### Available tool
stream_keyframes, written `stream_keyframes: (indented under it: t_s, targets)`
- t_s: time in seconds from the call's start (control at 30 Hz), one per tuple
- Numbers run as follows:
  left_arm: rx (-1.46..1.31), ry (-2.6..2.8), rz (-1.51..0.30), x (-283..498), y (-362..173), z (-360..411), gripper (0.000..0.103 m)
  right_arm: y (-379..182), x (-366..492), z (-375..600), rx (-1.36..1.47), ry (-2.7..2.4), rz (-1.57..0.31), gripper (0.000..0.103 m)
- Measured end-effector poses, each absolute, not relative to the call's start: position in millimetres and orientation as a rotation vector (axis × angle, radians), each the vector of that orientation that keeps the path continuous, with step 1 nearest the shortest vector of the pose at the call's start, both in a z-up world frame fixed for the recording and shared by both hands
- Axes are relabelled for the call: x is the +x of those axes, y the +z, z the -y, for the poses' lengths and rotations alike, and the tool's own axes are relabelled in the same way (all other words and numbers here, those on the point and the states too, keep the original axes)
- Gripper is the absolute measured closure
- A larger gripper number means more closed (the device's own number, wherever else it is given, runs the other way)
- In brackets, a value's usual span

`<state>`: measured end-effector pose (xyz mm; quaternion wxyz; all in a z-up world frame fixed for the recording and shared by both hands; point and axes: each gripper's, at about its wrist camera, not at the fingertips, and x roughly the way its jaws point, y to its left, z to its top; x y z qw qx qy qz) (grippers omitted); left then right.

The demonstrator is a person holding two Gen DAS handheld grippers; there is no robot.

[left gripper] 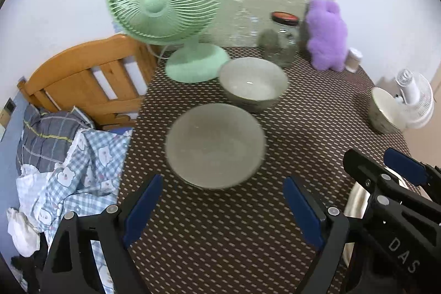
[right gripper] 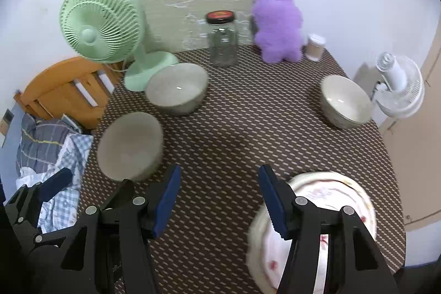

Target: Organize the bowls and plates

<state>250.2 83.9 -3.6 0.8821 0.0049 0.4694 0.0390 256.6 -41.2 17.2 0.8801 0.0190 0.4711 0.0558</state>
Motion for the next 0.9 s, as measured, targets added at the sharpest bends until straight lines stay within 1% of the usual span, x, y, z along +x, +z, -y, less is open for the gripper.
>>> stream_keyframes:
  t_s: [0.13, 0.37, 0.47, 0.53, 0.6, 0.7, 0.8, 0.87, 0.9]
  targets:
    - [0.009, 0.097, -0.973, 263.5, -10.8, -109.0, 0.017, 7.9, 272.1, 15.5, 0.039, 0.131, -0.978, 0.041]
    - [0.031, 0.115, -0.990, 289.9, -30.4, -135.0, 0.021, -15.3, 301.0, -15.3, 0.051, 0.132, -0.999, 0.041]
    - [0.025, 0.090, -0.988, 298.1, -39.4, -142.1, 0.027, -25.2, 310.6, -21.8, 0.058, 0.126, -1.005, 0.041]
    - [0.026, 0.088, -0.993, 302.5, -44.7, -143.4, 0.028, -31.3, 315.1, -27.0, 0.052, 0.122, -1.011, 0.041]
    - [0.018, 0.079, -1.008, 308.1, -51.7, -144.6, 0.032, -37.8, 320.5, -31.7, 0.047, 0.120, -1.018, 0.041]
    - [0.008, 0.074, -1.030, 316.1, -62.6, -147.2, 0.039, -48.5, 328.9, -38.4, 0.046, 0.119, -1.038, 0.047]
    - [-0.011, 0.065, -1.047, 322.3, -72.5, -150.3, 0.048, -58.0, 336.1, -43.1, 0.051, 0.109, -1.057, 0.050]
    - [-0.014, 0.062, -1.050, 325.7, -77.6, -151.7, 0.057, -63.7, 340.4, -45.2, 0.055, 0.106, -1.068, 0.058]
    - [-0.012, 0.063, -1.056, 327.3, -80.7, -152.3, 0.059, -67.1, 342.7, -46.1, 0.056, 0.105, -1.075, 0.059]
